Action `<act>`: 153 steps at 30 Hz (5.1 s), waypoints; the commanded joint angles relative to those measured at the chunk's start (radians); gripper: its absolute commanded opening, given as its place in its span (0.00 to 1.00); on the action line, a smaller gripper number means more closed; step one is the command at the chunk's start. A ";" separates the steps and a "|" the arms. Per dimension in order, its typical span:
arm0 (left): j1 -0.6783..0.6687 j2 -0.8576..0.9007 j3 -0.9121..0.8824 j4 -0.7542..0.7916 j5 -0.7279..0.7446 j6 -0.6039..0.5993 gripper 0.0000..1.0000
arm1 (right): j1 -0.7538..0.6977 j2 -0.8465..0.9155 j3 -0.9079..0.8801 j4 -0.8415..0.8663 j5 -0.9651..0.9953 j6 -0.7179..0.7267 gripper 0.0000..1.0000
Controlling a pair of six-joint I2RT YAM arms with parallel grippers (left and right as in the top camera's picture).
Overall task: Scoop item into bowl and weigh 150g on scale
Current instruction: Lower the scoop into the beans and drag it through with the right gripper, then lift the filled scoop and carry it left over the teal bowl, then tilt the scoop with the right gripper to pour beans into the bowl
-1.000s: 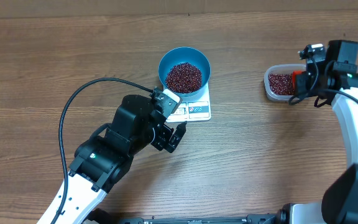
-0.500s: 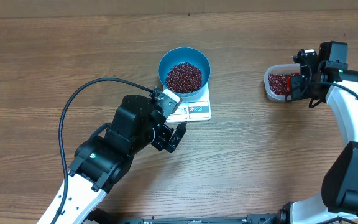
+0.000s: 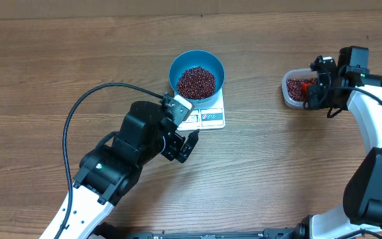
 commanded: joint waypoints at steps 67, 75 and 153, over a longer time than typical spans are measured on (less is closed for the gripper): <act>0.005 0.006 -0.008 0.001 0.010 0.019 0.99 | -0.255 0.074 -0.005 0.000 -0.627 0.080 0.04; 0.005 0.006 -0.008 0.001 0.010 0.019 0.99 | -0.320 0.074 -0.005 0.000 -0.768 0.080 0.04; 0.005 0.006 -0.008 0.001 0.010 0.019 0.99 | 0.313 0.074 -0.005 0.532 -0.818 -0.076 0.04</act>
